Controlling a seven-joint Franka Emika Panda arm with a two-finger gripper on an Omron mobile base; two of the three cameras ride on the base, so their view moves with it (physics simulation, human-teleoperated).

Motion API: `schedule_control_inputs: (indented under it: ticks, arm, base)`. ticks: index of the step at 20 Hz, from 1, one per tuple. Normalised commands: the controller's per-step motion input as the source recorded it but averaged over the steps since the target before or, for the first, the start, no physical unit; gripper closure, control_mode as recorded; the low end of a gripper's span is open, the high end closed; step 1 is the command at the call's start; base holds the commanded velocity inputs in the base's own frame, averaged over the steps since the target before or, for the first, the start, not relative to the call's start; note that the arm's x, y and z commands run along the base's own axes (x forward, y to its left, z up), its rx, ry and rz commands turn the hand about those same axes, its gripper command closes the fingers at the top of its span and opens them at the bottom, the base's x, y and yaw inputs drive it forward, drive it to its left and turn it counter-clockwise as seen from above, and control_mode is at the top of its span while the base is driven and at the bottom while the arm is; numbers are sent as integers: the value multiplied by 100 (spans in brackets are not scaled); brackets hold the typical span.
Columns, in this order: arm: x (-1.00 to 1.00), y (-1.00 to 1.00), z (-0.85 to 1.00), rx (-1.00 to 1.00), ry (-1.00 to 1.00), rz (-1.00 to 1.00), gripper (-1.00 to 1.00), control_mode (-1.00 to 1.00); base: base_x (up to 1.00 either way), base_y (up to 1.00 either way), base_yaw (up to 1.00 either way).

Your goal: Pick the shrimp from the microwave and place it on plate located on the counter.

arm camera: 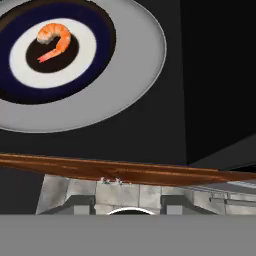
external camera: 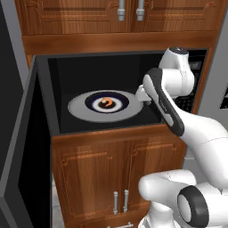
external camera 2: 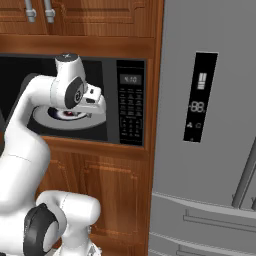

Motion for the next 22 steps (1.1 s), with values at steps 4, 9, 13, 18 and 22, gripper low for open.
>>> schedule_control_inputs:
  ticks: [4, 9, 13, 18, 22]
  arm:
    - [-26, 10, -11, 0, -23, 0, -100, -100]
    - [-45, 76, -46, 0, -35, -1, -100, -100]
    - [-4, 100, -13, -3, -22, -17, -100, -100]
    - [14, 81, 8, 0, -9, -19, -100, -100]
    - [36, 31, 48, 0, 0, -11, -100, -100]
  base:
    - [0, 0, 0]
    - [0, 0, 0]
    - [0, 0, 0]
    - [0, 0, 0]
    - [0, 0, 0]
